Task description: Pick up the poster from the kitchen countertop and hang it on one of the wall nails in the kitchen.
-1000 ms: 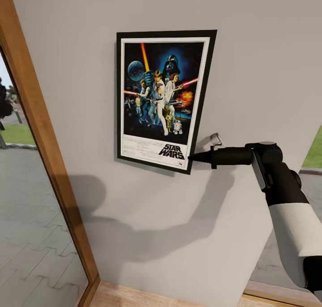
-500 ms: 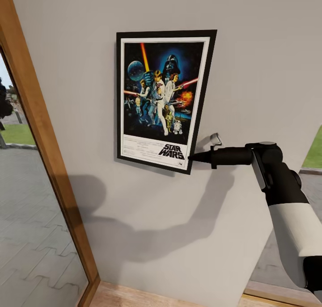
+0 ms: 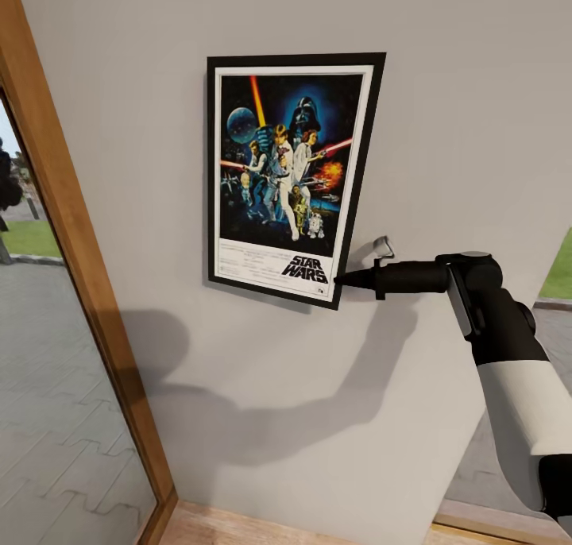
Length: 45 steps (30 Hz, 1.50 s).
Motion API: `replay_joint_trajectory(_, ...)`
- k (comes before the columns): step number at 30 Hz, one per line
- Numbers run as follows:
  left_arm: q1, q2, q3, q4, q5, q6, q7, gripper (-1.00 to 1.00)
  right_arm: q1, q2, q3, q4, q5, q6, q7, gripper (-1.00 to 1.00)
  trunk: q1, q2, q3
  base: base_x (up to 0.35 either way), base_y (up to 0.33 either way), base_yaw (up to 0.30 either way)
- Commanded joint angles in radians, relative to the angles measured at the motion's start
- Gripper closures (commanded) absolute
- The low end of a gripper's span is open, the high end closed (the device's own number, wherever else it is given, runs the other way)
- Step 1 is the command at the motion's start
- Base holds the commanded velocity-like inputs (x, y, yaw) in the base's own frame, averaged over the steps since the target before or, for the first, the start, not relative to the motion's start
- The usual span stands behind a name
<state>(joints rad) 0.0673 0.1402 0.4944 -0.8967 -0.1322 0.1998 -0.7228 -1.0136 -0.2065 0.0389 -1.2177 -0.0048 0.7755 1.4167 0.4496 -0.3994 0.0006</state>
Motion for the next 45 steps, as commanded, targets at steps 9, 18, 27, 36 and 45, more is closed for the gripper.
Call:
replay_joint_trajectory(9, 0.0, -0.001, 0.003, -0.002, -0.004, 0.007, -0.006, -1.0, 0.0, -0.001, 0.001, 0.0, -0.001, 0.013, 0.003, 1.0, 0.0, -0.001, 0.0, 0.001, 0.0, 0.0)
replay_joint_trajectory(18, 0.0, -0.001, 0.003, -0.002, -0.004, 0.007, -0.006, -1.0, 0.0, -0.001, 0.001, 0.0, -0.001, 0.013, 0.004, 1.0, 0.0, -0.001, 0.0, 0.008, 0.0, 0.0)
replay_joint_trajectory(27, 0.0, -0.001, 0.003, -0.002, -0.004, 0.007, -0.006, -1.0, 0.0, -0.001, 0.001, 0.0, -0.001, 0.013, 0.003, 1.0, 0.0, -0.001, 0.0, 0.023, 0.0, 0.0)
replay_joint_trajectory(36, 0.0, -0.001, 0.003, -0.002, -0.004, 0.007, -0.006, -1.0, 0.0, -0.001, 0.001, 0.0, -0.001, 0.013, 0.004, 1.0, 0.0, -0.001, 0.0, 0.002, 0.0, 0.0)
replay_joint_trajectory(45, 0.0, 0.0, 0.003, -0.004, 0.0, 0.005, -0.007, -1.0, 0.001, -0.002, 0.003, 0.004, -0.017, 0.007, 0.002, 1.0, 0.0, -0.001, 0.0, 0.0, 0.0, 0.0)
